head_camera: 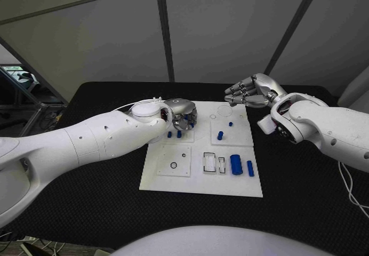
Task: Assemble the parts on the task board
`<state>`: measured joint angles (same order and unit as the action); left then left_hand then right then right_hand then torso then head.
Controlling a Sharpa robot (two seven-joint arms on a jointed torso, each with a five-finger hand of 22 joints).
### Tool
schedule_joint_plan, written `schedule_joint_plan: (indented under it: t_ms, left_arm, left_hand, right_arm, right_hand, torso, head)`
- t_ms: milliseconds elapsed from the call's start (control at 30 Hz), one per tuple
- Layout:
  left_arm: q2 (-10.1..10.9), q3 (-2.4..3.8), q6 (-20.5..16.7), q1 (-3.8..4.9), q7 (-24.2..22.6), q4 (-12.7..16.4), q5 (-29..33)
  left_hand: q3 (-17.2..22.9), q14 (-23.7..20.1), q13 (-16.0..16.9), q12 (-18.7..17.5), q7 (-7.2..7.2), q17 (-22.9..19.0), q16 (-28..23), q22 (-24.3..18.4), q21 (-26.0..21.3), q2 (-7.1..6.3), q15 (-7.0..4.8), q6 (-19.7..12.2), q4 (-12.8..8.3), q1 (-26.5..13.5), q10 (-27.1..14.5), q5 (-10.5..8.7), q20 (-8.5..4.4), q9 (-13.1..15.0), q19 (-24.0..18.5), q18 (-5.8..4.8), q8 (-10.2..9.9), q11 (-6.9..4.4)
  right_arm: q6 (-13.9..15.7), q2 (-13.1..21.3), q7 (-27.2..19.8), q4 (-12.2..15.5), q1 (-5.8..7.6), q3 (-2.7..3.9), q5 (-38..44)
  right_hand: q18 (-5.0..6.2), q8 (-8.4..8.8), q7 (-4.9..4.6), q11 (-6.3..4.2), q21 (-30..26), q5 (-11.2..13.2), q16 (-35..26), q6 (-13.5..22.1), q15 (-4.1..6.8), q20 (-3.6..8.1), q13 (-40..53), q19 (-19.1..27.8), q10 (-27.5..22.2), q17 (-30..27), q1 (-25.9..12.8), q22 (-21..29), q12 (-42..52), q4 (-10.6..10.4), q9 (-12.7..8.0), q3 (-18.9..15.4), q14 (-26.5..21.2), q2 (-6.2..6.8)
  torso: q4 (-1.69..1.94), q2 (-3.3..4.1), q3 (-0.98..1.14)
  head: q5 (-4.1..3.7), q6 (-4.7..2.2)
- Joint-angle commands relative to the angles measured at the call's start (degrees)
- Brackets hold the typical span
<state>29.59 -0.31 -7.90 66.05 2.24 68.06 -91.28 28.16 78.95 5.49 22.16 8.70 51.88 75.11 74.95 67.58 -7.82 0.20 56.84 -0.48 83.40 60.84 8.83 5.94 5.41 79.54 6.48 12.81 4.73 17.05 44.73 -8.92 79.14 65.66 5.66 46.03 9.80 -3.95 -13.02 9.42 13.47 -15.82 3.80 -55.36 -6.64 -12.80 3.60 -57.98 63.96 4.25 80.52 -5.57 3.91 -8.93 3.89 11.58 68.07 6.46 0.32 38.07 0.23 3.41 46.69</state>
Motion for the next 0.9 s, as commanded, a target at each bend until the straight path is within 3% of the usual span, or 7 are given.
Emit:
schedule_joint_plan:
  t_ms: [33,133,367,500,633,900]
  left_arm:
    - [0.5,0.17,-2.3,0.09,-0.5,0.8,0.6]
    - [1.1,0.78,-2.8,0.08,-0.5,1.8,0.9]
    - [3.4,3.42,-3.6,-0.02,-0.1,4.6,1.2]
    - [4.8,4.45,-3.4,-0.03,0.4,5.8,2.0]
    - [6.4,4.87,-2.5,-0.03,1.0,7.0,3.0]
    - [9.7,5.08,0.2,-0.03,2.4,8.2,4.4]
  left_hand:
    - [0.5,0.4,-0.1,-0.4,0.04,0.0,0.1,0.8,0.3,0.04,0.07,0.4,0.0,-0.8,0.3,-0.21,0.13,-0.1,0.3,-1.41,-0.5,0.05]
    - [0.6,0.5,-0.2,-0.7,0.08,-0.1,0.2,0.9,0.3,-0.04,0.10,0.5,-0.1,-1.0,0.5,-0.23,0.15,-0.1,0.2,-1.39,-0.6,0.08]
    - [0.8,0.6,-0.2,-1.3,0.17,-0.2,0.3,0.9,0.2,-0.26,0.16,0.7,-0.1,-1.4,0.7,-0.25,0.18,-0.2,0.2,-1.38,-0.9,0.15]
    - [0.8,0.6,-0.2,-1.4,0.19,-0.2,0.3,1.0,0.3,-0.29,0.18,0.8,0.0,-1.6,0.8,-0.26,0.18,-0.2,0.2,-1.40,-1.0,0.16]
    - [0.8,0.6,-0.2,-1.5,0.18,-0.3,0.3,1.0,0.3,-0.32,0.18,0.8,0.0,-1.7,0.9,-0.27,0.18,-0.3,0.2,-1.40,-1.0,0.15]
    - [0.8,0.6,-0.2,-1.7,0.10,-0.5,0.3,1.0,0.3,-0.46,0.15,1.1,0.0,-2.0,1.3,-0.31,0.19,-0.3,0.1,-1.38,-1.1,0.08]
  right_arm:
    - [-0.3,0.0,-0.4,0.1,0.08,0.05,0.1]
    - [-0.3,0.0,-0.5,0.1,0.08,0.05,0.1]
    - [-0.3,0.1,-0.5,0.0,0.07,0.05,0.1]
    - [-0.2,0.1,-0.5,-0.2,0.07,0.05,0.1]
    - [-0.2,0.1,-0.5,-0.2,0.07,0.05,0.1]
    - [-0.2,0.2,-0.5,-0.3,0.07,0.05,0.1]
  right_hand:
    - [0.73,0.14,0.01,-0.05,-0.2,-0.3,-0.1,0.5,0.06,0.12,0.0,-0.3,-0.5,-0.1,0.1,0.1,0.0,0.2,0.0,-0.2,-0.5,-0.52]
    - [0.73,0.14,0.01,-0.05,-0.2,-0.3,-0.1,0.5,0.06,0.12,0.0,-0.3,-0.5,-0.1,0.1,0.1,0.0,0.3,0.0,-0.2,-0.4,-0.58]
    - [0.73,0.13,0.01,-0.05,-0.2,-0.3,-0.1,0.5,0.06,0.12,0.0,-0.3,-0.5,-0.1,0.1,0.1,0.0,0.3,0.0,-0.2,-0.4,-0.58]
    - [0.73,0.13,0.01,-0.05,-0.2,-0.3,-0.1,0.5,0.06,0.12,0.0,-0.3,-0.5,-0.1,0.1,0.1,0.0,0.3,0.0,-0.2,-0.4,-0.58]
    - [0.73,0.13,0.01,-0.05,-0.3,-0.3,-0.1,0.5,0.06,0.12,0.0,-0.4,-0.5,-0.1,0.1,0.1,0.0,0.3,0.0,-0.2,-0.4,-0.61]
    - [0.73,0.13,0.02,-0.06,-0.3,-0.3,-0.1,0.5,0.07,0.12,0.0,-0.4,-0.5,-0.1,0.1,0.1,0.0,0.3,0.0,-0.2,-0.4,-0.64]
  torso:
    - [0.01,-0.05,0.01]
    - [0.02,-0.07,0.02]
    - [0.05,-0.05,0.02]
    - [0.09,-0.08,0.04]
    - [-0.06,0.00,0.06]
    - [0.18,-0.15,0.07]
  head:
    - [0.01,-0.08]
    - [0.03,-0.17]
    - [-0.08,-0.92]
    - [-0.04,-1.08]
    - [0.12,-0.99]
    - [0.35,-0.76]
